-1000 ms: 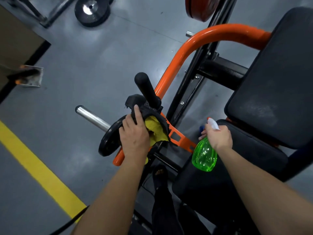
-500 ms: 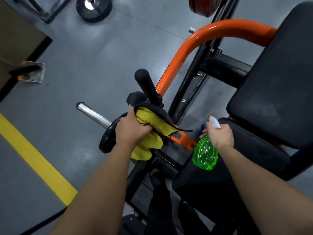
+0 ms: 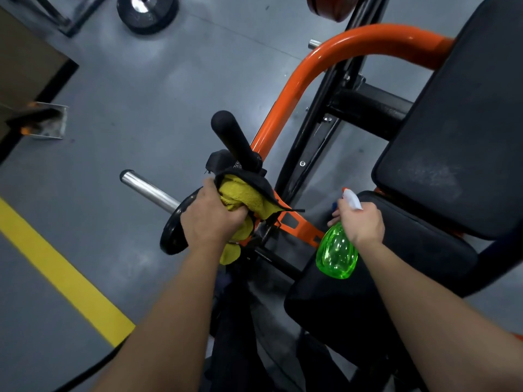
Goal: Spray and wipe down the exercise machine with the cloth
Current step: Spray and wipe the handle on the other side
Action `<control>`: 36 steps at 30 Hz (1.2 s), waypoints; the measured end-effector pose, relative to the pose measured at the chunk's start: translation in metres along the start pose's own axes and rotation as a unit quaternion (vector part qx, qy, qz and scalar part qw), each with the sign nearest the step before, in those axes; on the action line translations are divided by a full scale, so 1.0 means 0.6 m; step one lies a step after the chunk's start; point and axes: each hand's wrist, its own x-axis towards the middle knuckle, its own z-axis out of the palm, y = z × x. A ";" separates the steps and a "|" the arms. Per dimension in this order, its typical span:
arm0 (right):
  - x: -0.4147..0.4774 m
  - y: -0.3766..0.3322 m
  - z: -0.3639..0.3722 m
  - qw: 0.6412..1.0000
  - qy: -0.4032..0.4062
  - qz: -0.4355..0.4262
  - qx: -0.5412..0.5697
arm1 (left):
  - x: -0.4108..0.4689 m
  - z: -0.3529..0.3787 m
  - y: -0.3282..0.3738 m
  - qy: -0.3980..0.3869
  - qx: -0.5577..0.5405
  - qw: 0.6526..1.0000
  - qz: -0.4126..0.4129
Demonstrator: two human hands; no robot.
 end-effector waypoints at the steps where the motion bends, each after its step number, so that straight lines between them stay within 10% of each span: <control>1: -0.001 0.001 0.001 1.000 0.002 -0.001 -0.003 | -0.006 0.004 0.002 0.014 -0.008 1.000 0.002; 12: -0.022 -0.001 -0.005 0.996 -0.078 -0.002 0.050 | -0.003 -0.008 0.012 -0.049 -0.034 0.998 -0.023; 19: -0.149 -0.040 0.018 0.985 -0.128 -0.113 -0.019 | 0.056 -0.071 -0.035 -0.321 -0.174 0.930 0.045; 29: -0.265 -0.157 0.049 0.968 -0.131 -0.216 -0.009 | -0.060 -0.099 -0.133 -0.128 -0.199 0.970 0.051; 36: -0.304 -0.199 0.091 0.951 -0.152 -0.261 -0.065 | -0.097 -0.076 -0.123 -0.238 -0.191 0.952 -0.021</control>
